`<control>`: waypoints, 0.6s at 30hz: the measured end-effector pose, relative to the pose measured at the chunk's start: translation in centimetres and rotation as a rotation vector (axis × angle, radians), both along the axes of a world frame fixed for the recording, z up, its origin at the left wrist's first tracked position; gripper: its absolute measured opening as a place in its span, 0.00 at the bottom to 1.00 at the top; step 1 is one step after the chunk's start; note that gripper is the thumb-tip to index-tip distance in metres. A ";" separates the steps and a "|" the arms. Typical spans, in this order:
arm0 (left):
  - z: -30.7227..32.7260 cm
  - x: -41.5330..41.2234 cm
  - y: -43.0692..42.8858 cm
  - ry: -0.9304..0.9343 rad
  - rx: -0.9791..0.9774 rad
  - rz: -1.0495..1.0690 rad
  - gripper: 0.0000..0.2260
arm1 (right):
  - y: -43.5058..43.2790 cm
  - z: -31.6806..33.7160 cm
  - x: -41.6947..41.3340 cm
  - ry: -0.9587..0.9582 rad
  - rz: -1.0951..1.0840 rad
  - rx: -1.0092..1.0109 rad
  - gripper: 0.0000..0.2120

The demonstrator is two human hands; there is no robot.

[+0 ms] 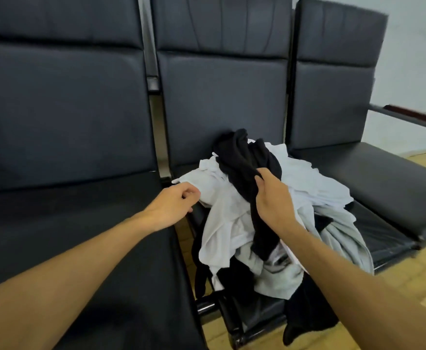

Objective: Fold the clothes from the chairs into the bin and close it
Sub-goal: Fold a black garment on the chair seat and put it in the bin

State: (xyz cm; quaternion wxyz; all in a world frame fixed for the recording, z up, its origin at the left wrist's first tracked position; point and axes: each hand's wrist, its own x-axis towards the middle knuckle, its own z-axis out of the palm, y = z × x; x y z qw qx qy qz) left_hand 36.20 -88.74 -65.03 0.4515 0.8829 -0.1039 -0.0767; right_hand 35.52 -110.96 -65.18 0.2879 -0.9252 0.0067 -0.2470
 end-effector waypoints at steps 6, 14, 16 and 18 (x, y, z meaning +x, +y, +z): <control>4.0 -4.5 2.6 -0.039 -0.275 0.089 0.10 | 5.7 6.6 -3.0 -0.219 0.245 0.345 0.11; 3.6 -13.7 11.5 -0.008 -0.730 0.245 0.13 | 19.9 9.1 -8.8 -0.056 0.550 0.498 0.12; 2.7 -15.9 13.8 0.063 -0.869 0.283 0.15 | 23.4 7.9 -10.4 0.124 0.630 0.545 0.10; 1.6 -18.0 15.9 0.149 -0.954 0.307 0.18 | 25.9 6.2 -12.2 0.305 0.702 0.590 0.09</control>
